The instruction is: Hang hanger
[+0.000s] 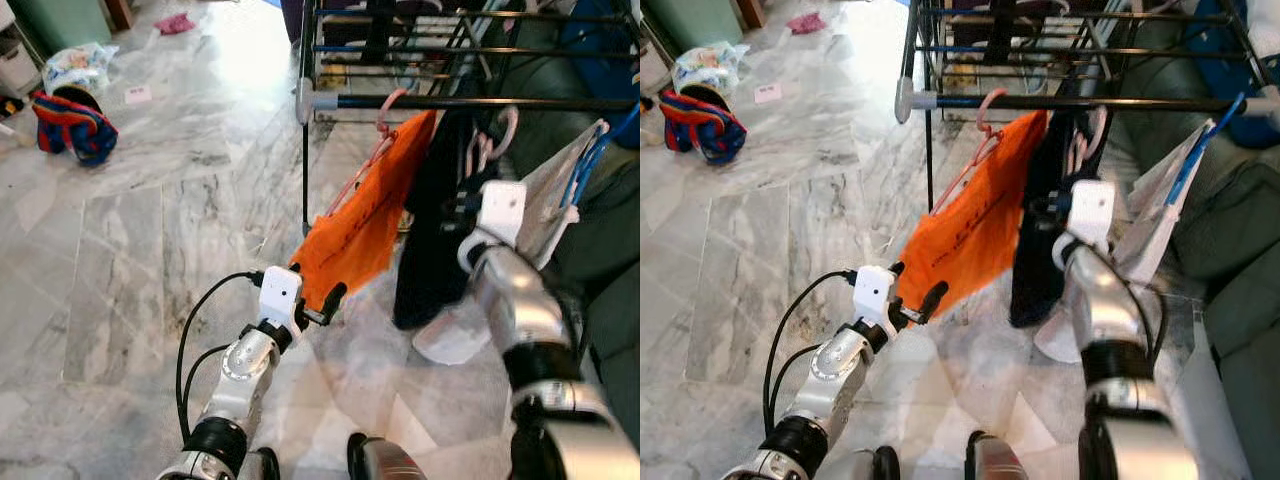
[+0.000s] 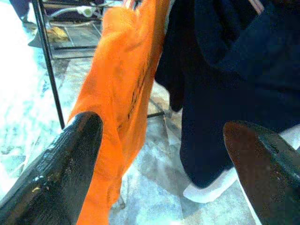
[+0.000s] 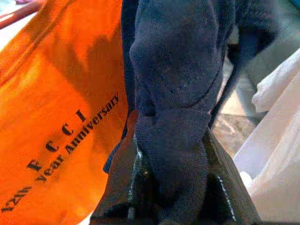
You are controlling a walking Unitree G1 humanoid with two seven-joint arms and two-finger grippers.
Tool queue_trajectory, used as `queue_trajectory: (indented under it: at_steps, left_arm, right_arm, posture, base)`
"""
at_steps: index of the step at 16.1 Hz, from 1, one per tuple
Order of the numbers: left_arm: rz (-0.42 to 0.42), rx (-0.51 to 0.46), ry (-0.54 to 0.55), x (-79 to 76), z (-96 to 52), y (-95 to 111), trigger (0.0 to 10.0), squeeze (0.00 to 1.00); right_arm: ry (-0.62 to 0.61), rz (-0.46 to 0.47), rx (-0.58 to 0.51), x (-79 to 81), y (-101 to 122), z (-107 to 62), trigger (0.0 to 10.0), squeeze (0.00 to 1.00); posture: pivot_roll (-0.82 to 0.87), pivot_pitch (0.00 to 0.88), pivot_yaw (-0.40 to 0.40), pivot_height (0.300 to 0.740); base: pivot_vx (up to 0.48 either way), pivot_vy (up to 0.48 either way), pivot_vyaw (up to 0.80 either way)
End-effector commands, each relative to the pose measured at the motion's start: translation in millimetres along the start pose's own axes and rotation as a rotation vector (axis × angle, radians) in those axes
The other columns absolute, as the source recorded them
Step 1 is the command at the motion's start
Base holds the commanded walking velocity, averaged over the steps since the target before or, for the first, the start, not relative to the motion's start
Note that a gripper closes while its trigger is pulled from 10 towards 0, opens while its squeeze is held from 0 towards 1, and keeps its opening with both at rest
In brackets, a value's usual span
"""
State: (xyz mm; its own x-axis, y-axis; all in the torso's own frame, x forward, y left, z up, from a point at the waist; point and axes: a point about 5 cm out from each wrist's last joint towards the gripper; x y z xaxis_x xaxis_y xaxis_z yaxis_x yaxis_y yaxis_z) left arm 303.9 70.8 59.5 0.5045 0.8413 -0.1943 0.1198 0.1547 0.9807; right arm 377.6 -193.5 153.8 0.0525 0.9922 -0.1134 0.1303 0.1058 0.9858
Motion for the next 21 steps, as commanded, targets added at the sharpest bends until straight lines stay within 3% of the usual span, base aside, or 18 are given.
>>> queue_trajectory:
  at_steps: [1, 6, 9, 15, 18, 19, 21]
  left_arm:
    - [0.003, 0.021, -0.007, -1.4, -3.3, -4, 10.0, 0.0]
    - [-0.001, 0.022, -0.01, -2.3, -5.0, -3, 10.0, 0.0]
    - [-0.005, 0.021, -0.01, -4.6, -4.6, -3, 10.0, 0.0]
    - [-0.011, 0.023, 0.008, -3.5, -6.4, -4, 10.0, 0.0]
    - [-0.012, 0.025, 0.012, -3.3, -6.2, -3, 10.0, 0.0]
    - [-0.012, 0.02, 0.014, -3.1, -5.5, -2, 10.0, 0.0]
    - [-0.011, 0.016, 0.014, -3.1, -5.7, -1, 10.0, 0.0]
  right_arm:
    - [-0.016, 0.041, -0.009, -7.1, 13, 5.9, 10.0, 0.0]
    - [-0.008, 0.055, -0.002, -17.7, 43, 22.9, 10.0, 0.0]
    - [0.036, 0.121, 0.07, -12.8, 38, 26.3, 10.0, 0.0]
    - [0.086, 0.133, 0.135, -1.7, 20, 26.0, 10.0, 0.0]
    - [0.096, 0.131, 0.123, -1.6, 21, 26.3, 10.0, 0.0]
    - [0.109, 0.069, 0.094, -1.1, 28, 27.5, 10.0, 0.0]
    - [0.117, 0.047, 0.049, 0.0, 38, 28.6, 10.0, 0.0]
  posture:
    - [-0.12, 0.259, 0.0, 0.74]
    - [-0.11, 0.271, -0.005, 0.74]
    - [-0.11, 0.269, -0.015, 0.74]
    - [-0.1, 0.269, -0.025, 0.74]
    - [-0.1, 0.266, -0.023, 0.74]
    - [-0.1, 0.265, -0.022, 0.74]
    - [-0.09, 0.265, -0.024, 0.74]
  base:
    - [0.0, 0.0, 0.0]
    - [0.0, 0.0, 0.0]
    - [0.0, 0.0, 0.0]
    - [0.0, 0.0, 0.0]
    - [0.0, 0.0, 0.0]
    - [0.0, 0.0, 0.0]
    - [0.0, 0.0, 0.0]
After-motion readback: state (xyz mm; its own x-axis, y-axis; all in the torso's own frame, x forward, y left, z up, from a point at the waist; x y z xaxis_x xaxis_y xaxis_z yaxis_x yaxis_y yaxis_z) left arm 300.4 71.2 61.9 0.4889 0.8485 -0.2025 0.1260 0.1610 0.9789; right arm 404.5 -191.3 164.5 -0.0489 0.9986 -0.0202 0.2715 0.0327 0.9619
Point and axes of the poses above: a point about 5 cm out from each wrist's last joint towards the gripper, its own z axis pointing out of the wrist towards the gripper, its own y axis along the axis of the wrist's last joint, x = y × z, and after that the axes turned 8 degrees about -z, right-handed
